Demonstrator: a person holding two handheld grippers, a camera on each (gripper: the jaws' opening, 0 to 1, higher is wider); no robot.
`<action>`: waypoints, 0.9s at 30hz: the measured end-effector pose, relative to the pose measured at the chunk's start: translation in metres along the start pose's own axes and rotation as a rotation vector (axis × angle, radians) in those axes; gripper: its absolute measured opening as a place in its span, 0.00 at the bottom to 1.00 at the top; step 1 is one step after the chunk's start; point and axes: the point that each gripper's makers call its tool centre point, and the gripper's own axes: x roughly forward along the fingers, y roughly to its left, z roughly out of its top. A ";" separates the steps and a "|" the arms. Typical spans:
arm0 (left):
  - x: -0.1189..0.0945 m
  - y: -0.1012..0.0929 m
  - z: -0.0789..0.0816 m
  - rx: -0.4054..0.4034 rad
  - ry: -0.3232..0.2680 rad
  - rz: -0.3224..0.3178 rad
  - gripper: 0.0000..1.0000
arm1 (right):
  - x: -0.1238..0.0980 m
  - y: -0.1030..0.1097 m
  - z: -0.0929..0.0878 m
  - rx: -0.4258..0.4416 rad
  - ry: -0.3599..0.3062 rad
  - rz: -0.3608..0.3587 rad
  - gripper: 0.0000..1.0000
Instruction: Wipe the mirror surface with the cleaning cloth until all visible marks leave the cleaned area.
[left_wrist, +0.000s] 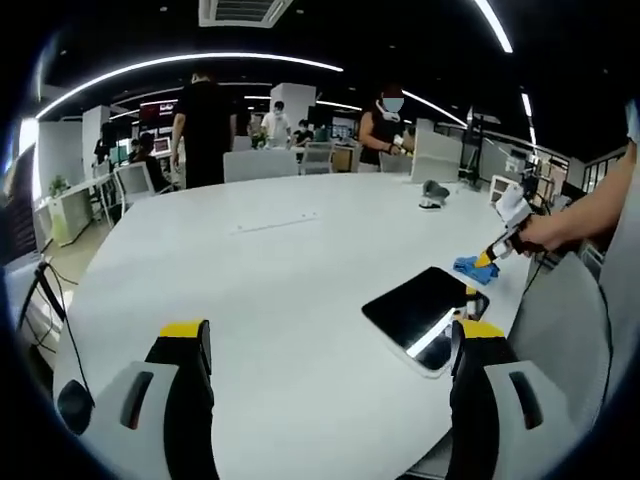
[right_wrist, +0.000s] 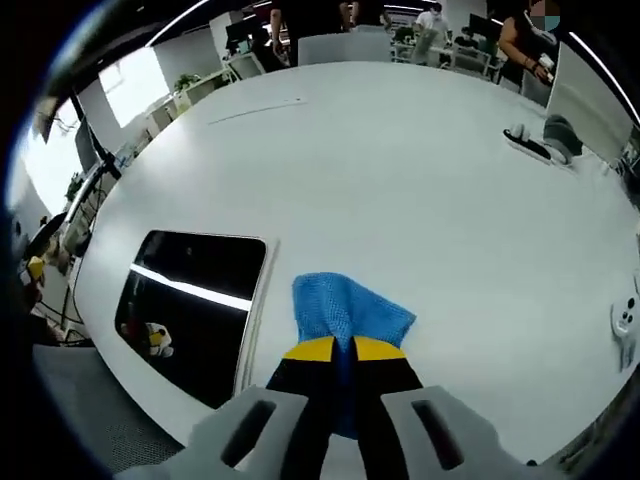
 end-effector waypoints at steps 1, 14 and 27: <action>-0.001 0.001 0.000 0.000 -0.002 0.003 0.99 | -0.002 0.002 0.002 0.018 0.002 0.004 0.00; -0.009 -0.001 -0.012 -0.030 0.005 0.022 0.99 | -0.003 0.045 0.050 0.069 -0.064 0.080 0.00; 0.000 -0.003 -0.015 -0.028 0.017 0.007 0.99 | 0.032 0.071 0.049 0.098 0.004 0.074 0.00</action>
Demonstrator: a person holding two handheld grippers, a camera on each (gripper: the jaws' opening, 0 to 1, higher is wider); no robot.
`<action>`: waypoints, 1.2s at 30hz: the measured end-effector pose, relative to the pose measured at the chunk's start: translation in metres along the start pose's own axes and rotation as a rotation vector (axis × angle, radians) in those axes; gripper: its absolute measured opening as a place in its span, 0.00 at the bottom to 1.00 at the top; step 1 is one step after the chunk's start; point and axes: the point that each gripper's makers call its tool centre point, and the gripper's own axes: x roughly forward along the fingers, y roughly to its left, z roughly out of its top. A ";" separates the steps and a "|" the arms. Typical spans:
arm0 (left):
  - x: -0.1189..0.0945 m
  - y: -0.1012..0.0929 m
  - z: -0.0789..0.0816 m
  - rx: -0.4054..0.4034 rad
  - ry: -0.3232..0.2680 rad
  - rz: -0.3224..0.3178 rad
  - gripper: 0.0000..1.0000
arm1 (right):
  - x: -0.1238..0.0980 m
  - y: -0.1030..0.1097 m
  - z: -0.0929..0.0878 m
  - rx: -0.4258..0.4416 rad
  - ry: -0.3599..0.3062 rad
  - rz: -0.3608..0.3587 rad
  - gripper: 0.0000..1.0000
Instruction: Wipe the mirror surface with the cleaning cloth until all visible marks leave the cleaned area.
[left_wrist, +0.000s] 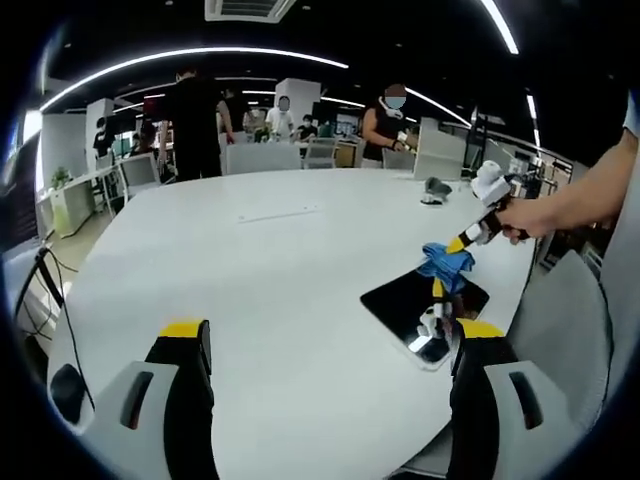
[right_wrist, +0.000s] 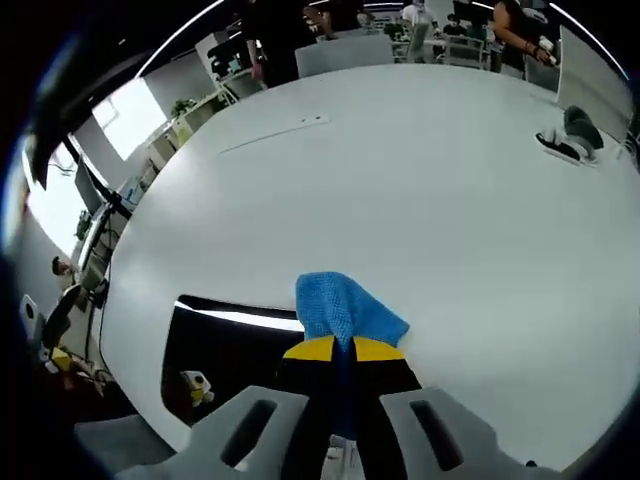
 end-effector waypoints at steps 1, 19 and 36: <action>0.000 0.000 0.001 -0.002 -0.003 0.000 0.99 | 0.003 0.002 -0.002 -0.002 0.009 -0.005 0.00; -0.002 0.005 -0.007 -0.016 0.005 0.008 0.99 | 0.019 0.034 -0.013 -0.040 0.063 0.003 0.00; 0.007 0.000 -0.007 0.019 0.012 -0.040 0.99 | 0.032 0.081 -0.013 -0.041 0.089 0.048 0.00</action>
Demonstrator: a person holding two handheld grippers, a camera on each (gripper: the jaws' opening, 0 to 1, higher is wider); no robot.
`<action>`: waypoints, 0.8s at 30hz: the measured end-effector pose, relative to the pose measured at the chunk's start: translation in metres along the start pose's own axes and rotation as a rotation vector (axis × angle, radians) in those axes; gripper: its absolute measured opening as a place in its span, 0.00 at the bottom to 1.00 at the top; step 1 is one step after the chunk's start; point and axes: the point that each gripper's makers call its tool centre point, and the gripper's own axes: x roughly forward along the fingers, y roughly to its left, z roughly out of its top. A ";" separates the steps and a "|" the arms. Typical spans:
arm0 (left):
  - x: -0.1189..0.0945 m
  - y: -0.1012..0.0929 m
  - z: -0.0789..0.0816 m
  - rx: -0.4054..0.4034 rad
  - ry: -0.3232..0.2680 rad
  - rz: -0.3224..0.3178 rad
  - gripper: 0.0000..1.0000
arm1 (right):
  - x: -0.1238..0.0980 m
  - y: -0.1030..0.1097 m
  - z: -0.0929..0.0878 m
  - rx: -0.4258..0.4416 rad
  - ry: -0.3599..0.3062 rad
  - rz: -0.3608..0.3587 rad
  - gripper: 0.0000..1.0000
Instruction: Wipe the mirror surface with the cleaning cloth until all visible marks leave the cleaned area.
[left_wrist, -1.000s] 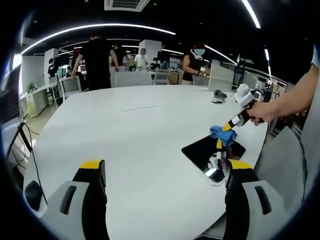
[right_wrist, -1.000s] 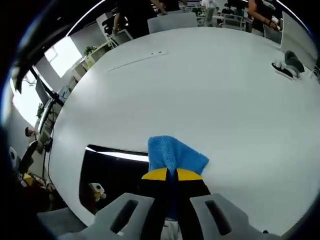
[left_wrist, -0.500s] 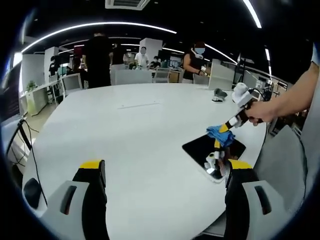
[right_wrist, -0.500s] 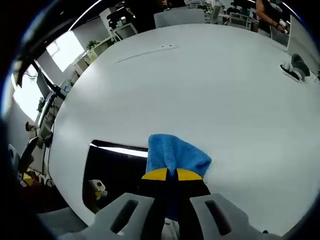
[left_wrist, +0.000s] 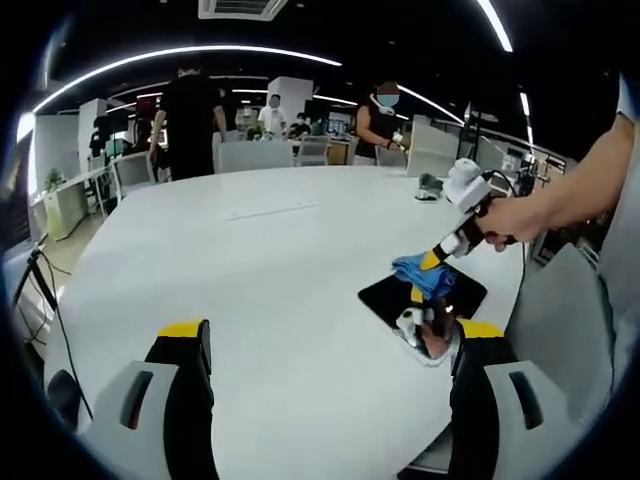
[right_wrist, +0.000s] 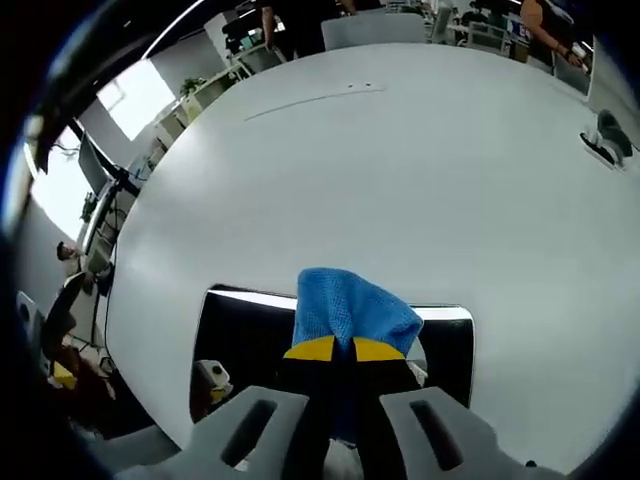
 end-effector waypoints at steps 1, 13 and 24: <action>0.001 0.001 -0.001 0.001 0.002 -0.001 0.99 | 0.001 0.003 0.000 -0.008 0.001 0.000 0.00; 0.013 -0.008 0.001 0.012 0.015 -0.032 0.99 | 0.013 0.046 0.002 -0.062 0.027 0.054 0.00; 0.014 -0.013 0.003 0.034 0.018 -0.057 0.99 | 0.023 0.072 0.006 -0.123 0.046 0.063 0.00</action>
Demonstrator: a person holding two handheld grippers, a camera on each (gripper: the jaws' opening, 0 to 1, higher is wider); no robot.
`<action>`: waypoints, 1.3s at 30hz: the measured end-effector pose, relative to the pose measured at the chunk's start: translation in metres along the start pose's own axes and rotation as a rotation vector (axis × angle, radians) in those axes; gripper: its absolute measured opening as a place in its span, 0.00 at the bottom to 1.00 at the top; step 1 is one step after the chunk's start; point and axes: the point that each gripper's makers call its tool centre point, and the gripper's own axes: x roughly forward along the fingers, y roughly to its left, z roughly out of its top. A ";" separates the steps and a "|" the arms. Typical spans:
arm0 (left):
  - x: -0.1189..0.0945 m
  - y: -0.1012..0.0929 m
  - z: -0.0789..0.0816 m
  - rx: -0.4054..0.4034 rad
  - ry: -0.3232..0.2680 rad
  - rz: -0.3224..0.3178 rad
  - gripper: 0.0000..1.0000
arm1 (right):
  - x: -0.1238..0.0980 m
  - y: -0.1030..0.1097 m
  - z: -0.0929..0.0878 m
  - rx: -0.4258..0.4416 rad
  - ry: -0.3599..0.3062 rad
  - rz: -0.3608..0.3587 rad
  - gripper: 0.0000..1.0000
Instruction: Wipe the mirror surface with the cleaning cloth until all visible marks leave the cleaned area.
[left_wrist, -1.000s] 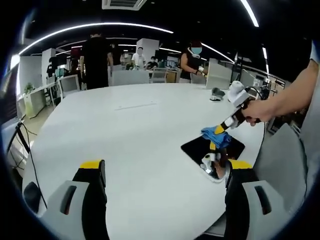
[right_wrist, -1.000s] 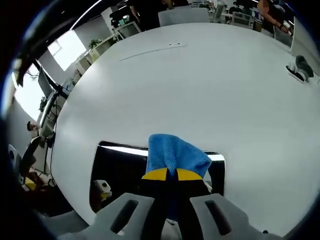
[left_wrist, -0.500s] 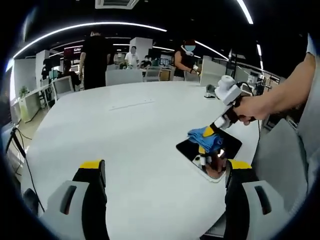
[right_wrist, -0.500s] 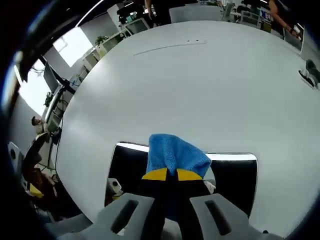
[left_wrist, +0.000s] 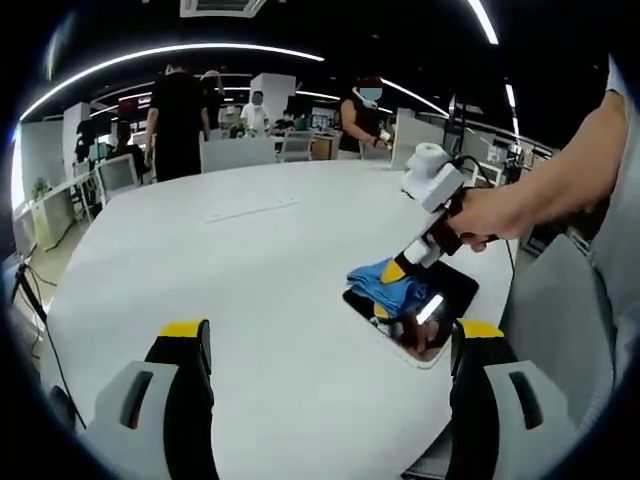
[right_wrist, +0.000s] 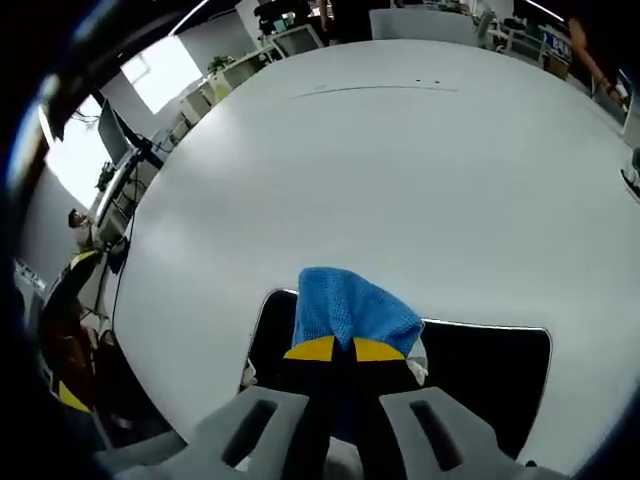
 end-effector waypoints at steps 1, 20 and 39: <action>0.000 0.000 -0.001 0.001 0.000 0.000 0.99 | 0.002 0.005 0.001 -0.006 0.002 0.010 0.00; -0.005 0.002 0.003 0.002 -0.001 0.012 0.99 | 0.012 0.030 0.006 -0.043 0.012 0.054 0.00; -0.018 0.006 0.002 -0.030 -0.043 0.057 0.99 | 0.006 0.033 -0.007 -0.092 0.038 0.030 0.00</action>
